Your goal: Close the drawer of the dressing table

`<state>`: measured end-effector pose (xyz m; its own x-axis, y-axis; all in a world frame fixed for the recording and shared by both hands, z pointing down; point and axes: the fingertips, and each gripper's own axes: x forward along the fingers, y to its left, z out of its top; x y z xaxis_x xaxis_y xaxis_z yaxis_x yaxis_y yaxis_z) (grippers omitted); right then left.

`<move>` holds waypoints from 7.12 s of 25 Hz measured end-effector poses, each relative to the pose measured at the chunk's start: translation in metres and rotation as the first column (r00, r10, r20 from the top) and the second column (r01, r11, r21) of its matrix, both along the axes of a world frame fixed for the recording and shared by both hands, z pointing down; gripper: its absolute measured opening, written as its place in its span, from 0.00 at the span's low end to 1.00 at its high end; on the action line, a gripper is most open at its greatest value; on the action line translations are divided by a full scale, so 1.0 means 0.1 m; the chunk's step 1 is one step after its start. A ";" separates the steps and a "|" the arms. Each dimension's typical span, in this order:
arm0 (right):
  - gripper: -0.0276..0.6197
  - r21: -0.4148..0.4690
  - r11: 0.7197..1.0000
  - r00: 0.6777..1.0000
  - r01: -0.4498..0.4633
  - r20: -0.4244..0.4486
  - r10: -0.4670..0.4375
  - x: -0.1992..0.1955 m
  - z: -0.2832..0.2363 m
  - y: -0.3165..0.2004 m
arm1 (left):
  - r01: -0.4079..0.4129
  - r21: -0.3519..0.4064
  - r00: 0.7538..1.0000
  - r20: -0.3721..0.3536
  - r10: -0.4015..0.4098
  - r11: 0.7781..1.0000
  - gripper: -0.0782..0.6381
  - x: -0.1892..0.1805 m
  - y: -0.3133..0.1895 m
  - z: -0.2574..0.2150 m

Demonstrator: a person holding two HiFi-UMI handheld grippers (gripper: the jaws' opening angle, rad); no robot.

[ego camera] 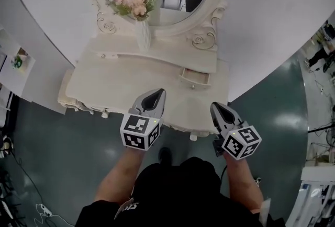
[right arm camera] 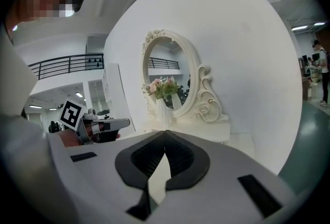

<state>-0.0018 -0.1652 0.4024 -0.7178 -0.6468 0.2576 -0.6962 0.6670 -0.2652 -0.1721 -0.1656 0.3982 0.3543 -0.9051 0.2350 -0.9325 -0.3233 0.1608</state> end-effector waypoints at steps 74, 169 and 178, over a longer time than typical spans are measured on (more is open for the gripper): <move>0.03 -0.248 0.966 0.996 -0.080 -0.047 0.071 0.66 1.02 -1.05 | -0.162 -0.525 0.978 0.028 0.207 0.836 0.34 1.27 -1.40 2.47; 0.03 -0.160 0.984 0.995 -0.083 0.036 0.090 1.21 0.70 -0.68 | -0.073 -0.332 0.978 0.160 0.133 0.940 0.23 1.43 -1.44 1.55; 0.03 -0.149 0.989 0.997 -0.008 0.078 0.020 1.01 0.66 -0.52 | -0.041 -0.224 0.990 0.122 0.070 0.974 0.21 1.37 -1.09 0.91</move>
<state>0.0993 -0.2170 0.4683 -0.7311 -0.6153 0.2947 -0.6779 0.6066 -0.4153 -0.0347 -0.2747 0.4887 0.3561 -0.8056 0.4735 -0.9317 -0.3449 0.1138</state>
